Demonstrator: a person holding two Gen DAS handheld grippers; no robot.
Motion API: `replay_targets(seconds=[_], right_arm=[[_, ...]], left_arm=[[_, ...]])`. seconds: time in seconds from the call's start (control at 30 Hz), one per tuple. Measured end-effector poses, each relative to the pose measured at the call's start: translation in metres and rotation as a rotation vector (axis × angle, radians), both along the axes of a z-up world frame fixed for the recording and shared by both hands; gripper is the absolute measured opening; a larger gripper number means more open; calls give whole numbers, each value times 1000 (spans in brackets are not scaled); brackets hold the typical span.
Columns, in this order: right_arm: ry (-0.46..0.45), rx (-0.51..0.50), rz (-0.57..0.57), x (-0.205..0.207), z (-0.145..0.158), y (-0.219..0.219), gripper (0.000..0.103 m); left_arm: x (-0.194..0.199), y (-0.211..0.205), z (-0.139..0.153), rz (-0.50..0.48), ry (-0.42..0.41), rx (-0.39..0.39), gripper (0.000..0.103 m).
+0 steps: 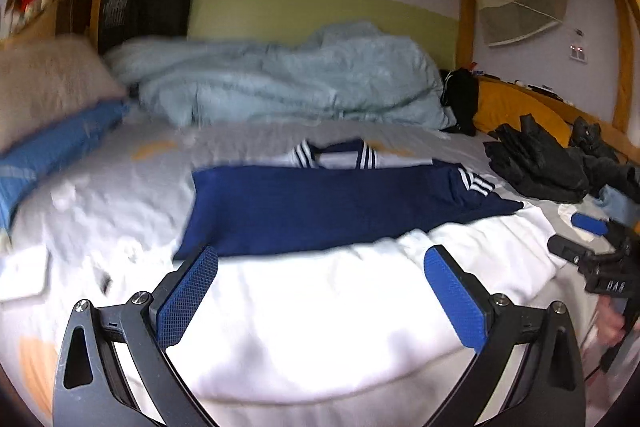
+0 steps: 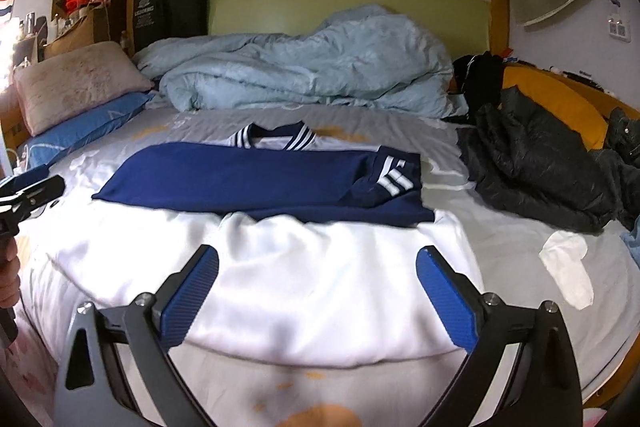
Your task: Fold large clothes
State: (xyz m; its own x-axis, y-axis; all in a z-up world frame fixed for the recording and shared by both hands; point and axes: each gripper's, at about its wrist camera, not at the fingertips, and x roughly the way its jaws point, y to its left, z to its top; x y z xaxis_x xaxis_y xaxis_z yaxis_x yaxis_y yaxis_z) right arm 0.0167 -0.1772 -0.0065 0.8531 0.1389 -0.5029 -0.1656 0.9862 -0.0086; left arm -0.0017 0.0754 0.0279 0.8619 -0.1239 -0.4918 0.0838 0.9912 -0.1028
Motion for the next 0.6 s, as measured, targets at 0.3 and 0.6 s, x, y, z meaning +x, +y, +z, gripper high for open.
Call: replay_targets(seconds=[0.3,0.6], right_arm=[[60,-96,62,-6,-26,9,102],[138,-212,148,-14,-50,29,102]], left_arm=[[-3,-24,-33,-41,106,58,103],[-10,-44,-53,-101,150,159,103]])
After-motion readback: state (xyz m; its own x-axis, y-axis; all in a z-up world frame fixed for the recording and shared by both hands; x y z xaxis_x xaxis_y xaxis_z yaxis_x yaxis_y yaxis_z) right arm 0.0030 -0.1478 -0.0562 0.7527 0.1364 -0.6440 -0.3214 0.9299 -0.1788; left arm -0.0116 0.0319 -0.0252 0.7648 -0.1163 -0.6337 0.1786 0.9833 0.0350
